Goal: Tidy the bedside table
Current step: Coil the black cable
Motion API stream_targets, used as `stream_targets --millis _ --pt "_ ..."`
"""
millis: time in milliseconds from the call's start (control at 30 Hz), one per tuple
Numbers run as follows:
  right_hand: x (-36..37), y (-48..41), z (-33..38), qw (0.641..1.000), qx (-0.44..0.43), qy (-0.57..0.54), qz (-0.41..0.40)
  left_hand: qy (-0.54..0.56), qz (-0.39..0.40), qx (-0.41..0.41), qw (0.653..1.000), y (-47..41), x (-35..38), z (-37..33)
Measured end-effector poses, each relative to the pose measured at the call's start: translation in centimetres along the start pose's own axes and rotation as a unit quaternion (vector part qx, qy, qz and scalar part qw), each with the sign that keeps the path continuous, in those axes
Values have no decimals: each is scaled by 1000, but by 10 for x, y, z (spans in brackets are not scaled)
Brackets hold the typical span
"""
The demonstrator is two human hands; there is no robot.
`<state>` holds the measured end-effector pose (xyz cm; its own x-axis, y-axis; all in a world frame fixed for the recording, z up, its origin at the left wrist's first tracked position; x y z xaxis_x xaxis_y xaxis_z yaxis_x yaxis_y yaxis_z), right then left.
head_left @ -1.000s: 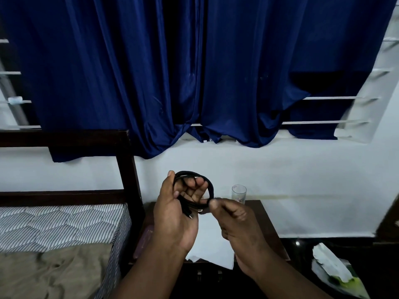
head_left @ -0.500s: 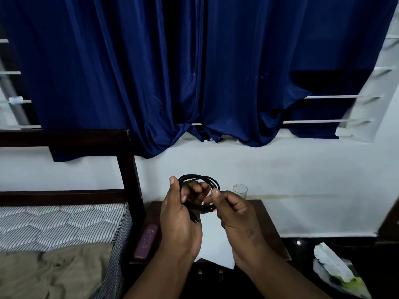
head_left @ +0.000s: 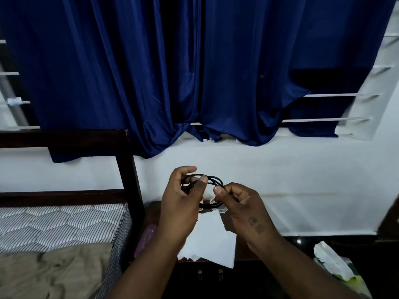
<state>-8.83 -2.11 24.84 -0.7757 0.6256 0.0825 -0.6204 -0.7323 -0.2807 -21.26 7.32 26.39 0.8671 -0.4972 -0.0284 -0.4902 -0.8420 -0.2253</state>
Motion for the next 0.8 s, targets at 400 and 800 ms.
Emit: stream_targets --millis 400,800 --pt "-13 -23 19 986 -30 110 125 -201 387 -13 900 -37 5 -25" --pt "-26 -28 22 986 -36 145 80 15 200 -72 977 -28 19 1"
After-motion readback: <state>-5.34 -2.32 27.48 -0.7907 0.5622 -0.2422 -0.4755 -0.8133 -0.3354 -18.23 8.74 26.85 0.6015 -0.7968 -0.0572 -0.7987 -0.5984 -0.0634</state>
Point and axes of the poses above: each hand's wrist, its own y-axis away from the middle knuckle, its own x-axis out of the palm, z = x × y, the point moved 5 cm from there along -y, towards the middle knuckle, and after that the axes turned 6 degrees about -y, right-handed, at the moved point
